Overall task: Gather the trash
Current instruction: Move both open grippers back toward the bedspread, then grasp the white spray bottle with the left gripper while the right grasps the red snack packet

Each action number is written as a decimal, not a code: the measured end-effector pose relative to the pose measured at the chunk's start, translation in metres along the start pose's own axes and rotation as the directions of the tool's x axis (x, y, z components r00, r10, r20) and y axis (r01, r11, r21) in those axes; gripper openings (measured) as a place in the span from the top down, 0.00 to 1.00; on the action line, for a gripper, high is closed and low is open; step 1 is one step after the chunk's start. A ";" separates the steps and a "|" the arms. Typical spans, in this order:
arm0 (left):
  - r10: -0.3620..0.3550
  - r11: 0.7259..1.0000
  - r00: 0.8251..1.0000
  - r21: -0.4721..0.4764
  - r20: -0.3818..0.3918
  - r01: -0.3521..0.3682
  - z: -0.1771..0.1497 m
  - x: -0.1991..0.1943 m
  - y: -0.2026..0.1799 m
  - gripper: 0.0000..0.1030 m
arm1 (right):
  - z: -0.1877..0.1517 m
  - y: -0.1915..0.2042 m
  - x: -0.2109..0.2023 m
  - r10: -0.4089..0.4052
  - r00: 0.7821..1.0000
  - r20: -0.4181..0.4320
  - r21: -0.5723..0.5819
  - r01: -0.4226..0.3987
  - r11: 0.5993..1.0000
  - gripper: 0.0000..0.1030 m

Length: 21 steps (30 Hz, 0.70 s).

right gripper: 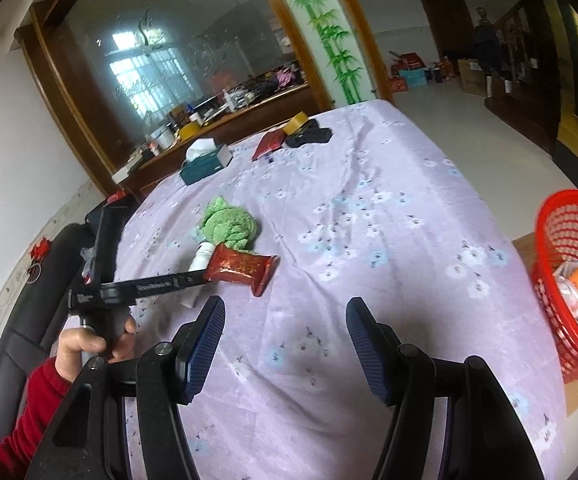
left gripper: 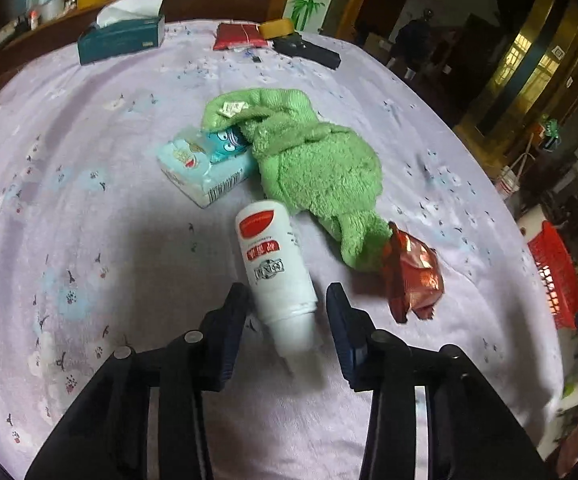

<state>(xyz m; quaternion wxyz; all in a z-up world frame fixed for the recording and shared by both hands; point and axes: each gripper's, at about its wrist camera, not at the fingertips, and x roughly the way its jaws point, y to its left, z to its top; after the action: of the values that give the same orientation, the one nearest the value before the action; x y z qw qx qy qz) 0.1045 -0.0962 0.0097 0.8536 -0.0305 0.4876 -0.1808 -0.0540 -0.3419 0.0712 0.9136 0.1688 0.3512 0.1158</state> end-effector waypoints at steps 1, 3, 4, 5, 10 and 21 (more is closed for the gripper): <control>0.007 1.000 1.000 -0.007 0.006 -0.007 0.000 0.000 0.001 0.67 | 0.001 0.002 0.004 0.003 1.000 -0.007 -0.010 -0.003 1.000 0.35; -0.001 0.999 1.000 -0.040 0.022 0.002 0.001 0.001 0.006 0.69 | 0.008 0.009 0.016 0.027 0.999 -0.038 -0.051 -0.029 0.998 0.35; -0.013 0.998 0.999 -0.056 0.029 0.015 0.001 0.001 0.010 0.69 | 0.011 0.012 0.023 0.039 0.998 -0.055 -0.073 -0.043 0.996 0.35; -0.022 0.997 0.999 -0.069 0.038 0.025 0.001 0.000 0.013 0.69 | 0.013 0.016 0.030 0.047 0.996 -0.074 -0.102 -0.054 0.993 0.35; -0.044 0.994 0.996 -0.092 0.075 0.051 0.000 -0.006 0.028 0.69 | 0.023 0.042 0.068 0.034 0.986 -0.163 -0.353 -0.090 0.931 0.33; -0.041 0.995 0.988 -0.086 0.148 0.055 0.000 -0.023 0.033 0.69 | 0.024 0.083 0.164 -0.071 0.969 -0.235 -0.690 -0.115 0.714 0.31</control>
<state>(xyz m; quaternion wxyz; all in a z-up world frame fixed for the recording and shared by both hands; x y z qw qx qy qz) 0.1037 -0.0579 0.0209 0.8802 -0.0937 0.4304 -0.1765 0.0738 -0.2171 0.0212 0.8576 -0.2003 0.3888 0.2706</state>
